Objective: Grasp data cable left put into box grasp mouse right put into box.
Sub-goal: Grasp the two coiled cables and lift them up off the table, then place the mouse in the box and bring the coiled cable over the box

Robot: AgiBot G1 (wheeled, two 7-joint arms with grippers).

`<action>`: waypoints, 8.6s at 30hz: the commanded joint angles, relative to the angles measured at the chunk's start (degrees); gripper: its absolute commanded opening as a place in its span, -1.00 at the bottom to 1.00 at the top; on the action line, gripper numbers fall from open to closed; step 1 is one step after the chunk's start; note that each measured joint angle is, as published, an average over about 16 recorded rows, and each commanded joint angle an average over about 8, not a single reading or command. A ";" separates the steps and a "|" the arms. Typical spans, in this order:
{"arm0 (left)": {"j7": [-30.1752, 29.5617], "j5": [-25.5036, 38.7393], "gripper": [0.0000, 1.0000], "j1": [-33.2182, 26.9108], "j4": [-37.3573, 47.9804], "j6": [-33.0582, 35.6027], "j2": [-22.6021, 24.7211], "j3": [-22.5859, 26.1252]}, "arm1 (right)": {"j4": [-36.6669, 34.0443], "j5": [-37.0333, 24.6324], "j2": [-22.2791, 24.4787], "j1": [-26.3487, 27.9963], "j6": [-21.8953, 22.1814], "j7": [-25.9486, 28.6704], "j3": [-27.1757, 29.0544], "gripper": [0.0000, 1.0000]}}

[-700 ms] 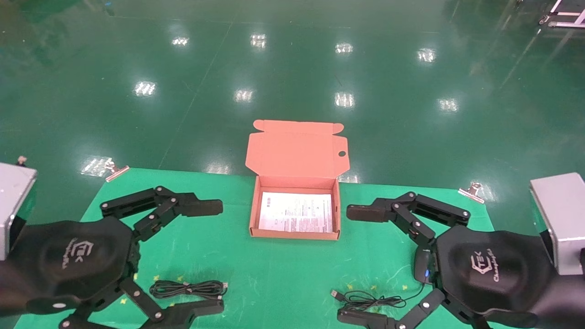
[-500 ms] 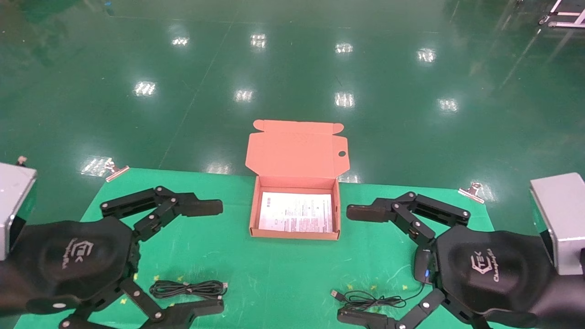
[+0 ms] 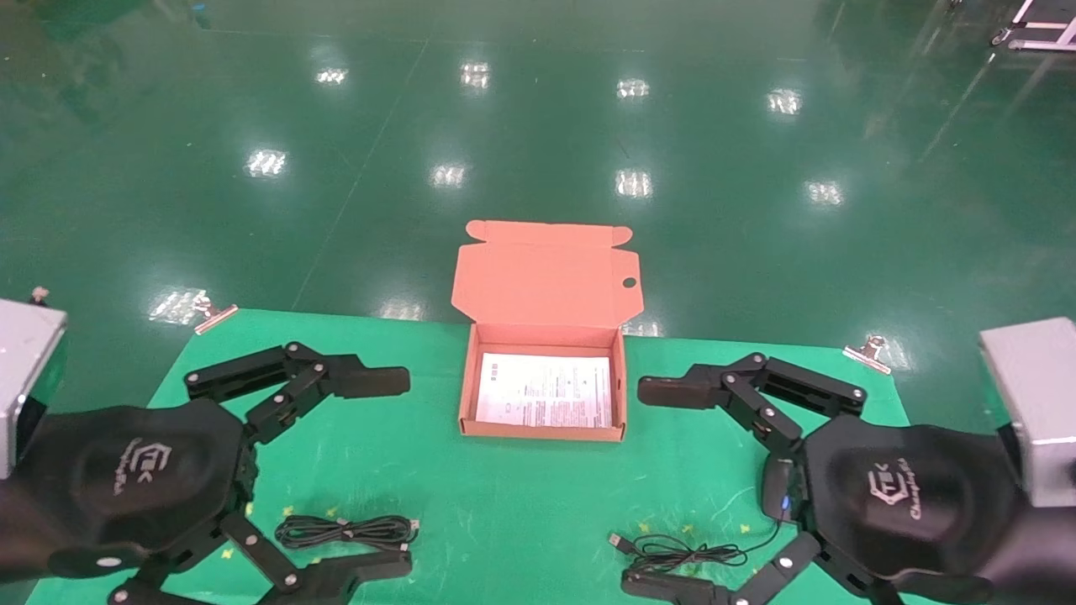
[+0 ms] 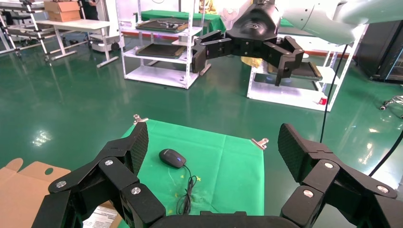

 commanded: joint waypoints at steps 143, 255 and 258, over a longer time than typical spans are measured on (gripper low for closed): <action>2.71 72.78 -1.00 -33.05 29.63 -19.38 27.82 28.67 | 2.13 -73.95 -12.79 15.18 29.69 -3.42 -16.21 -1.00; -10.69 87.49 -1.00 -26.41 24.53 -39.33 40.22 33.31 | -36.30 -42.54 -28.31 29.64 50.98 -9.33 -45.87 1.00; -6.96 84.48 -1.00 -25.72 26.97 -42.46 42.09 34.62 | -33.40 -43.39 -25.66 29.85 50.79 -7.48 -46.15 1.00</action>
